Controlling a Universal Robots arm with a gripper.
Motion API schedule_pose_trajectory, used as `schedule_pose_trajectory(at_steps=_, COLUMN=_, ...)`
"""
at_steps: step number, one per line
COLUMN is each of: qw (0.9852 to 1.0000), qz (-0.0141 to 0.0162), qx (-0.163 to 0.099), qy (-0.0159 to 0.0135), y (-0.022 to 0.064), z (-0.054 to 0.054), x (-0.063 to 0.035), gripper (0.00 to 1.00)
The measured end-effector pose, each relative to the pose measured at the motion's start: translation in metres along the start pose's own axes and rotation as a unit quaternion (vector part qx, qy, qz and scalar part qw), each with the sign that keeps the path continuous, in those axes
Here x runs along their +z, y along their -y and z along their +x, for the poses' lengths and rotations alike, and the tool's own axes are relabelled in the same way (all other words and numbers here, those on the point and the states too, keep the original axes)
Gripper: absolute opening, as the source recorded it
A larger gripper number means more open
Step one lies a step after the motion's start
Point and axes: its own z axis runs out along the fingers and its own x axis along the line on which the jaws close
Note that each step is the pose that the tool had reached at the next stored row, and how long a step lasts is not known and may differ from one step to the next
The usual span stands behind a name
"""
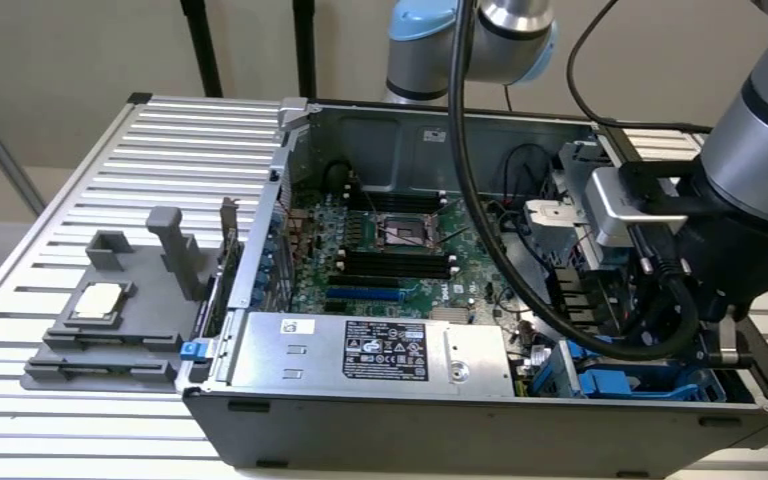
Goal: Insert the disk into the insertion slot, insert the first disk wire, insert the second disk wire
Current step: 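Insert the second disk wire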
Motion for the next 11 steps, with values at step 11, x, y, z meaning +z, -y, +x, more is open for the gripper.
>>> schedule_pose_trajectory(at_steps=11, qw=1.0, qz=-0.0008, qx=0.0, qy=0.0008, y=-0.0138, z=0.002, x=-0.0172, gripper=0.24)
